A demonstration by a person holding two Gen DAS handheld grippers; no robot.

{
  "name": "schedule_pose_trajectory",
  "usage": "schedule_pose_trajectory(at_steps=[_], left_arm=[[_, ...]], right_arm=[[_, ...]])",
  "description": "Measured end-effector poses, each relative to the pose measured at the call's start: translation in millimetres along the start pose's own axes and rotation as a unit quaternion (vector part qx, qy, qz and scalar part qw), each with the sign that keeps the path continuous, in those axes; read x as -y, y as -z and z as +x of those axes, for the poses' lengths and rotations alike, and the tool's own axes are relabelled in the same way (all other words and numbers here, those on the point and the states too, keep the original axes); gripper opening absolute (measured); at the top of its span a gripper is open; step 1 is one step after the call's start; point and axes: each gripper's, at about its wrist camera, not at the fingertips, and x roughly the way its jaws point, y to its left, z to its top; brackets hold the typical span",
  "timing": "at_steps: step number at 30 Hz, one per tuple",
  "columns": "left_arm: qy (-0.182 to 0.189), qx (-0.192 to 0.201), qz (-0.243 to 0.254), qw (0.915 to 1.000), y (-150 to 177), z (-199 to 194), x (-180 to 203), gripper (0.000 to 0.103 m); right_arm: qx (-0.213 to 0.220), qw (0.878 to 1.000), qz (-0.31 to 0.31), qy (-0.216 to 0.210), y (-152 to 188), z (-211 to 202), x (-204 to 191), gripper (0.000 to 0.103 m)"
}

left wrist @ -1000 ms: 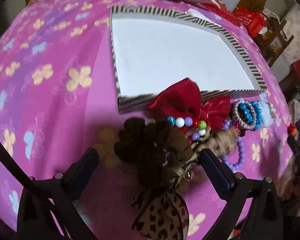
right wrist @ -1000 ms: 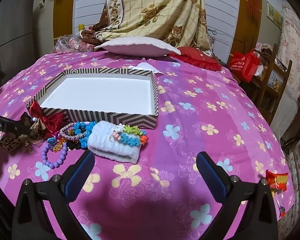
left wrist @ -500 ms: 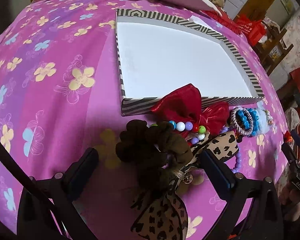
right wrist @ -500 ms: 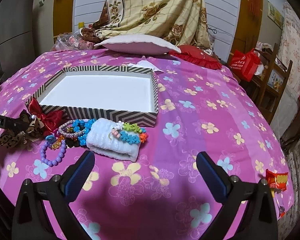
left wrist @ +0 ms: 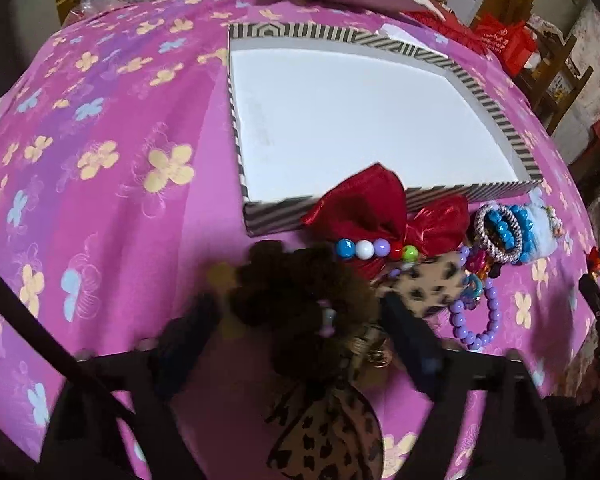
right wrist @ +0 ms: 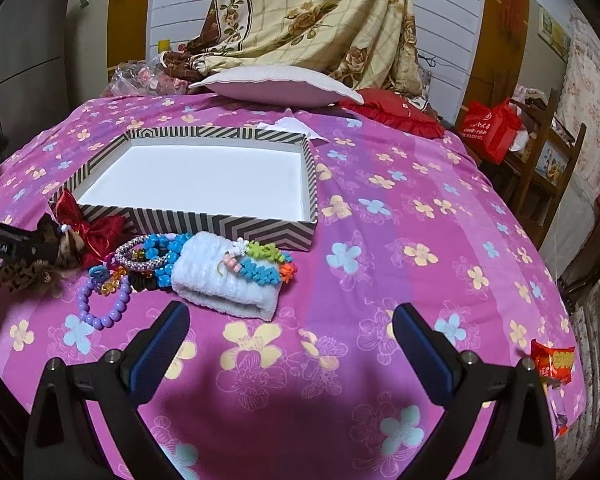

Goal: Organize jewelry
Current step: 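Grasp the brown scrunchie with leopard bow in the left gripper and lift, then grasp the white fluffy hair tie with the right gripper while the left gripper holds the scrunchie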

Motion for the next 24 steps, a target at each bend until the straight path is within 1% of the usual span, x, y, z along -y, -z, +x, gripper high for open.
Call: schedule_pose_trajectory(at_steps=[2,3,4,5,9,11,13,16,19,21,24], left_arm=[[0.01,0.0,0.004,0.9999,0.6,-1.3,0.5,0.025],[0.016,0.001,0.006,0.9999,0.9,-2.7,1.1,0.019],[0.023,0.005,0.007,0.9997,1.4,-6.3,1.0,0.007],[0.025,0.009,0.007,0.9996,1.5,-10.4,1.1,0.004],[0.046,0.046,0.001,0.9979,4.4,-39.7,-1.7,0.003],[0.063,0.064,-0.005,0.996,6.5,-57.0,-4.9,0.003],[0.073,0.077,-0.013,0.9943,8.0,-71.0,-8.9,0.003],[0.098,0.093,-0.036,0.9902,9.9,-88.2,-18.8,0.003],[0.103,0.114,-0.071,0.9857,14.4,-97.3,-30.0,0.003],[0.101,0.122,-0.092,0.983,20.8,-94.9,-32.1,0.003],[0.088,0.119,-0.105,0.9834,29.4,-83.4,-29.4,0.003]], right_arm=[[-0.002,1.0,-0.002,0.001,-0.1,0.7,-0.7,0.103],[-0.002,1.0,-0.003,0.002,0.0,0.6,-0.7,0.103],[-0.002,1.0,-0.002,0.002,0.0,0.7,-0.6,0.103],[-0.002,1.0,-0.001,0.002,-0.3,0.9,-0.4,0.103],[-0.003,1.0,0.003,0.004,0.2,0.8,2.0,0.103],[-0.004,1.0,0.007,0.004,0.2,0.9,3.5,0.103],[-0.007,1.0,0.014,0.004,0.4,1.7,5.9,0.103],[-0.011,0.999,0.03,-0.003,0.4,2.9,11.8,0.103],[-0.014,0.998,0.054,-0.018,0.6,4.5,19.5,0.103],[-0.01,0.997,0.068,-0.03,0.8,3.6,23.9,0.103],[-0.006,0.995,0.08,-0.054,1.0,2.3,25.7,0.103]])
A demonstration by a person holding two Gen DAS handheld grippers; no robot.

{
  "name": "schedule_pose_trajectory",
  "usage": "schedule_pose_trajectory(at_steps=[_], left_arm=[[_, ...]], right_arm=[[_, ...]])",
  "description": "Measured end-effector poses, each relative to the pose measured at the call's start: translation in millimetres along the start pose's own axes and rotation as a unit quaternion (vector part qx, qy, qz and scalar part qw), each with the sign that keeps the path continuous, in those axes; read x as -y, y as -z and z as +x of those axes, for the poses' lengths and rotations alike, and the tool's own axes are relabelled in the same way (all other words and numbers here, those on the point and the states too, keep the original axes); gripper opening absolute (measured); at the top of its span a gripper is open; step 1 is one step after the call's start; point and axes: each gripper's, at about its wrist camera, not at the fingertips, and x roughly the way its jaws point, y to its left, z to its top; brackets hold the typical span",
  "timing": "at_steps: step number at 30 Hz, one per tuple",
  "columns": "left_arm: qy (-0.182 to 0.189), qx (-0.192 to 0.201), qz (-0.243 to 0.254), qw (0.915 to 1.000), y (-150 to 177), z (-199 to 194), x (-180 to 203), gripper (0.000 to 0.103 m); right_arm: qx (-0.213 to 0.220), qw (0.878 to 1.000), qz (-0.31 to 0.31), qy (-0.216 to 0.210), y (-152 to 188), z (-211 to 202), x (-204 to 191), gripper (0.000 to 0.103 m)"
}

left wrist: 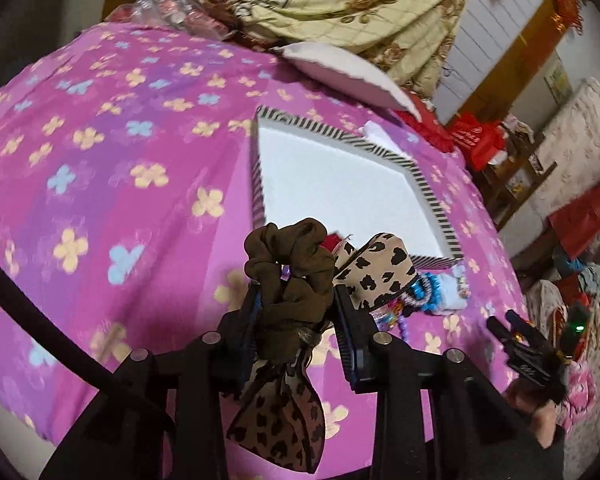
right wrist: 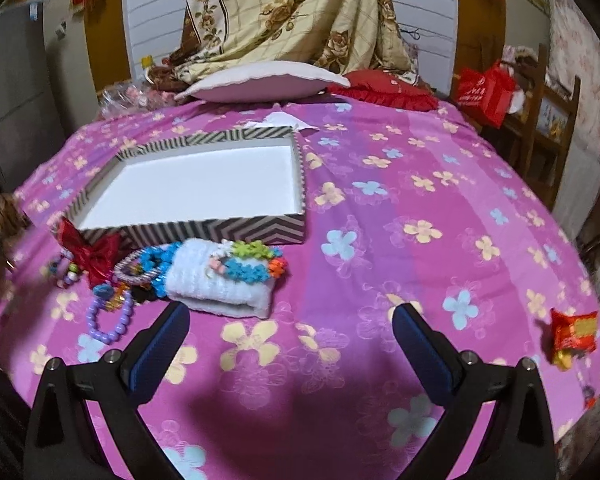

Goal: Organize jewelry
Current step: 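Grasp the white fluffy hair tie with the right gripper while the left gripper holds the scrunchie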

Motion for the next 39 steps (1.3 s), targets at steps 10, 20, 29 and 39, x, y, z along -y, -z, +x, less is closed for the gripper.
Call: schedule_pose_trajectory(at_steps=[10,20,29,39], left_arm=[[-0.033,0.07,0.007,0.997,27.7,-1.1,18.0,0.002],[-0.07,0.078,0.024,0.9942,30.2,1.1,22.3,0.002],[-0.069,0.071,0.015,0.995,29.4,3.2,19.6,0.002],[-0.075,0.068,0.019,0.9947,29.8,5.8,20.3,0.002]], right_arm=[[-0.048,0.996,-0.006,-0.077,-2.6,31.0,-4.5,0.101],[-0.093,0.992,-0.004,-0.085,-14.4,82.9,-17.7,0.088],[-0.049,0.988,-0.015,-0.145,-15.9,47.6,-16.5,0.024],[0.052,0.981,0.053,-0.18,-9.4,-16.5,22.4,0.024]])
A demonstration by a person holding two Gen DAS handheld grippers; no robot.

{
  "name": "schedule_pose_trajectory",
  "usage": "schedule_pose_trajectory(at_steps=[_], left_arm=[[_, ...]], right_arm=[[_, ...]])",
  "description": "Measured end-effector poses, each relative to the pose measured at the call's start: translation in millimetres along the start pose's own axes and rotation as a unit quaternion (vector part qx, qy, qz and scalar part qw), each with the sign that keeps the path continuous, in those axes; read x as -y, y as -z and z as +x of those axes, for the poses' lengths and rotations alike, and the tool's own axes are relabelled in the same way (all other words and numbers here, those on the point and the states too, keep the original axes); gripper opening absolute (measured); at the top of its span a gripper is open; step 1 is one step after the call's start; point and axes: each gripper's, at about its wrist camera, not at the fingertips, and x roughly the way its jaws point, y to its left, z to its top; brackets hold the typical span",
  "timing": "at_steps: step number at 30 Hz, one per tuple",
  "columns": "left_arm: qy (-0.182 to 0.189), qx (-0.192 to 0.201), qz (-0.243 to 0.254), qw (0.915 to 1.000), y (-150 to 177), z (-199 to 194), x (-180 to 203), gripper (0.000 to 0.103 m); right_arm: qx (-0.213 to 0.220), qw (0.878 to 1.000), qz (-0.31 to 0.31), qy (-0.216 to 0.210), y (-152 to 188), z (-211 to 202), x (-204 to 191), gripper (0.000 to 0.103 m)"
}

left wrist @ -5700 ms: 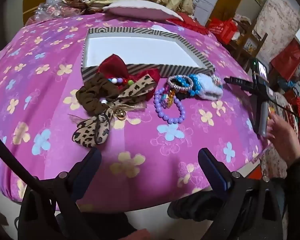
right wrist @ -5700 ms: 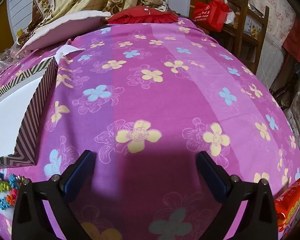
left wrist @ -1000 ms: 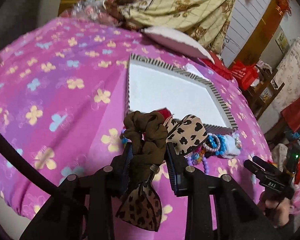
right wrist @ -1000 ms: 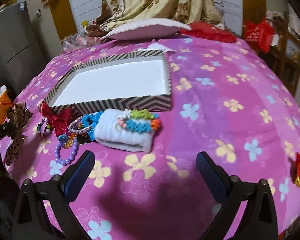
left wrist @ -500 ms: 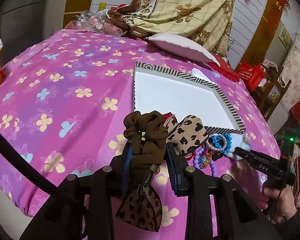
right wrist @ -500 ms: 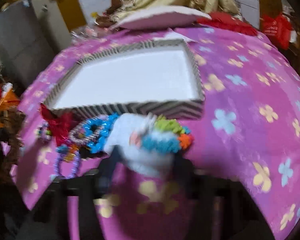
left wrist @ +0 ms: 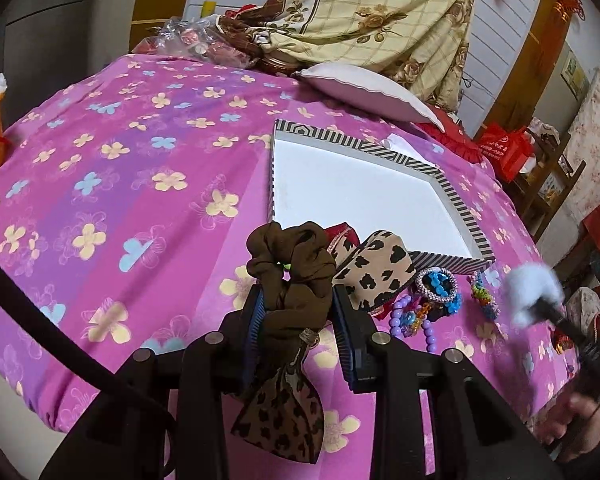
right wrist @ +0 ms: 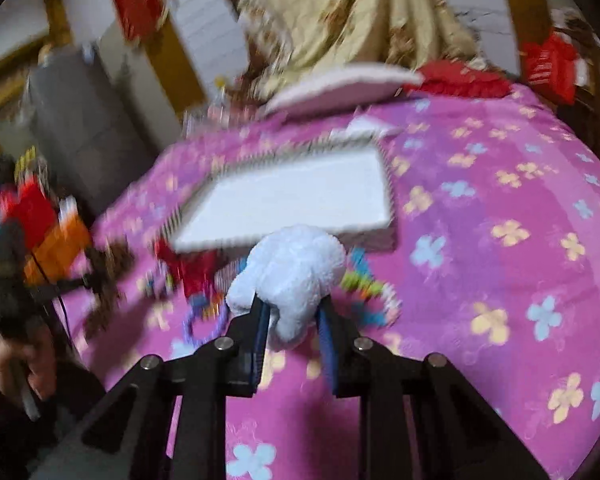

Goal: Organize jewelry
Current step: 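Grasp the white fluffy hair tie with the right gripper while the left gripper holds the scrunchie, then carry both items over the striped tray and open both grippers inside it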

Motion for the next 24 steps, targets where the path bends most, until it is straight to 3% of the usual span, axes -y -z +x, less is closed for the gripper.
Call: schedule_pose_trajectory(at_steps=[4,12,16,24], left_arm=[[-0.005,-0.002,0.006,1.0,0.2,0.7,3.0,0.002],[-0.022,-0.008,0.02,0.9995,1.0,2.9,9.4,0.002],[-0.026,-0.008,0.021,0.9994,1.6,2.9,10.3,0.002],[-0.025,-0.009,0.02,0.9994,1.8,3.2,9.6,0.002]], right_arm=[[0.051,0.998,0.045,0.017,-5.7,-17.9,16.8,0.024],[0.005,0.999,-0.01,0.048,-3.2,2.8,-7.7,0.024],[-0.021,0.998,-0.039,0.038,4.7,12.1,-21.1,0.024],[-0.033,0.996,-0.068,0.056,14.6,27.0,-30.3,0.024]])
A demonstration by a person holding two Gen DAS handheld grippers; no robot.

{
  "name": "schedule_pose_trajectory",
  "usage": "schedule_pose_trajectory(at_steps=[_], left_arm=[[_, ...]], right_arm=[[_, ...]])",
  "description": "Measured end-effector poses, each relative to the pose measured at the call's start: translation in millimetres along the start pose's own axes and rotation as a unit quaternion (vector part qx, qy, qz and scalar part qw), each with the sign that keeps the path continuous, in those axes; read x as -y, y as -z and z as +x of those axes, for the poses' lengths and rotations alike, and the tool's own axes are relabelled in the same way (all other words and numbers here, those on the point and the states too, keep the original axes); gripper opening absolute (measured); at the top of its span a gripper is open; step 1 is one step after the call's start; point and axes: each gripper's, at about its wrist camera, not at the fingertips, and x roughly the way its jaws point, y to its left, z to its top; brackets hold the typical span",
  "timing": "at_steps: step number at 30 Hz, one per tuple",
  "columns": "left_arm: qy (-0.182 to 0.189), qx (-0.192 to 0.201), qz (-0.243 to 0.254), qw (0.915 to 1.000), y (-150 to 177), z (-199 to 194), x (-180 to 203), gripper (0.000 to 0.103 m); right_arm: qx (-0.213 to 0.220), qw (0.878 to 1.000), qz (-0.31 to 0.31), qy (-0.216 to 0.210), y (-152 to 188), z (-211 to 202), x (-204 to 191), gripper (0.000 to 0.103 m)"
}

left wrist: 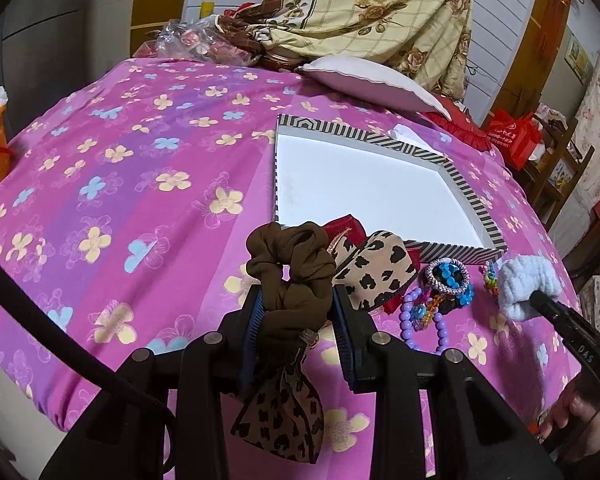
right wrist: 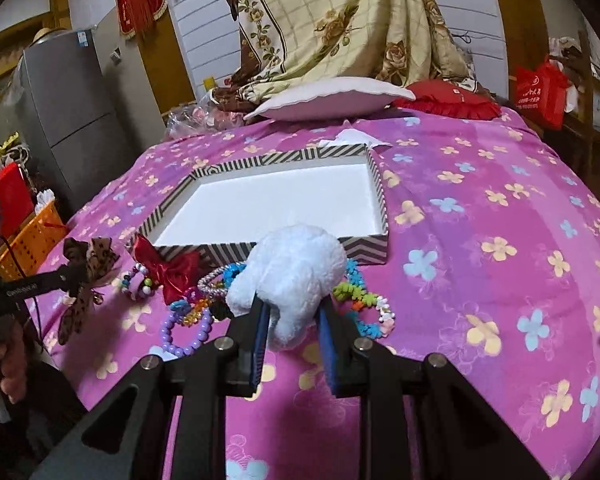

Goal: Organize jewelry
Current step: 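Carry both items over the striped tray and open both grippers inside it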

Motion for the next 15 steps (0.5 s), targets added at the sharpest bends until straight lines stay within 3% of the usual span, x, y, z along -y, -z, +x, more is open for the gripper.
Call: schedule_pose_trajectory(at_steps=[6,15], left_arm=[[-0.001,0.0,0.0,1.0,-0.1,0.1,-0.2,0.002],[-0.004,-0.001,0.001,1.0,0.4,0.8,-0.5,0.002]], right_arm=[[-0.022,0.999,-0.03,0.025,-0.4,6.7,-6.4,0.024],[0.004,1.0,-0.019,0.025,-5.8,-5.2,-0.6,0.024]])
